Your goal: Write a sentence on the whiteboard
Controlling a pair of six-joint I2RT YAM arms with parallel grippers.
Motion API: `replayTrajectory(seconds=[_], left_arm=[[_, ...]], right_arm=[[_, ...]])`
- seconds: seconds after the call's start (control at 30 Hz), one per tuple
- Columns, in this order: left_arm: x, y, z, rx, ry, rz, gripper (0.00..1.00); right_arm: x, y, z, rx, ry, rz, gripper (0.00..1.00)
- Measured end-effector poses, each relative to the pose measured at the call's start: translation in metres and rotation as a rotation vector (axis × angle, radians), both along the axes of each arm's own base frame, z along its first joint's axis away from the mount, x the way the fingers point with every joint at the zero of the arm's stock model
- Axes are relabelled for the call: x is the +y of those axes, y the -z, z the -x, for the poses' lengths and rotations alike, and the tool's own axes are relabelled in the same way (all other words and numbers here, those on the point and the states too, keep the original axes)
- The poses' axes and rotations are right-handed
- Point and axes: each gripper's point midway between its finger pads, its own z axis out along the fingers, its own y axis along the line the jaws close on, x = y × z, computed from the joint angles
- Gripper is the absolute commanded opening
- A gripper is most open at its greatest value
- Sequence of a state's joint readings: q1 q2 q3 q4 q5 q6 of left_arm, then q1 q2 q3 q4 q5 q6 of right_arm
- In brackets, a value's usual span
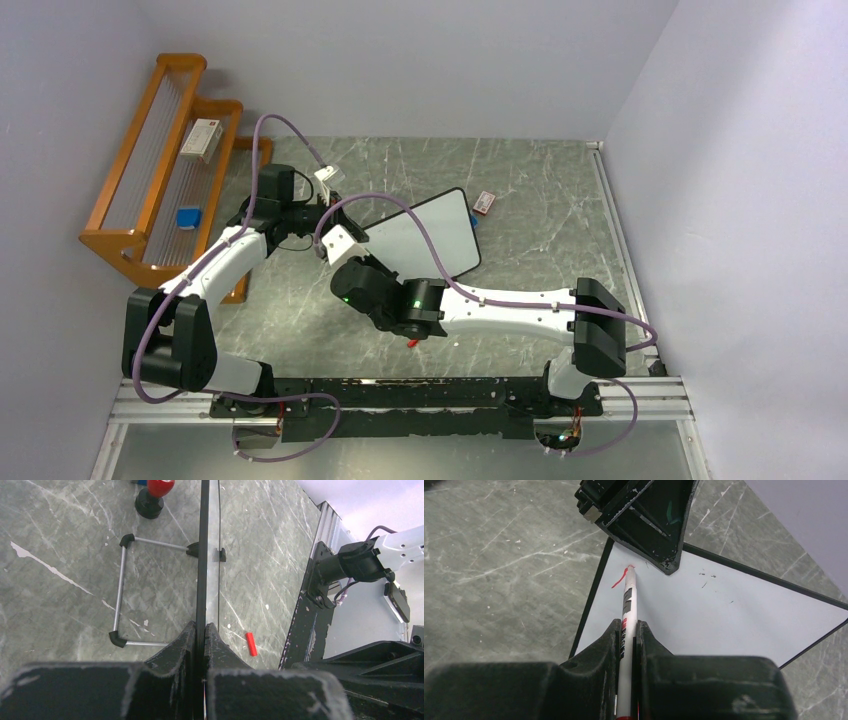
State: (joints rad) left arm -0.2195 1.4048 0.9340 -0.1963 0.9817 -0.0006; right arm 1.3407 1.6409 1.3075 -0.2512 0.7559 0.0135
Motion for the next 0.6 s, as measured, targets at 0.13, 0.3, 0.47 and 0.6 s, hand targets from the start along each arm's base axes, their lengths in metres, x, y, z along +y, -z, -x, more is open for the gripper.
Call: replayTrajectory(seconds=[0.13, 0.3, 0.47, 0.6], left_arm=[[0.0000, 0.0000, 0.0000, 0.000, 0.000, 0.000, 0.05], [0.0000, 0.0005, -0.0003, 0.001, -0.001, -0.001, 0.05], [0.0000, 0.0004, -0.0004, 0.000, -0.001, -0.001, 0.05], [0.0000, 0.0004, -0.0004, 0.000, -0.001, 0.000, 0.05]], right_arm=[[0.0020, -0.0001, 0.0005, 0.004, -0.006, -0.002, 0.00], [0.0035, 0.0001, 0.0002, 0.003, -0.006, -0.001, 0.00], [0.0032, 0.0003, -0.0001, 0.003, -0.004, -0.001, 0.00], [0.0032, 0.0002, -0.0001, 0.003, -0.004, -0.001, 0.00]])
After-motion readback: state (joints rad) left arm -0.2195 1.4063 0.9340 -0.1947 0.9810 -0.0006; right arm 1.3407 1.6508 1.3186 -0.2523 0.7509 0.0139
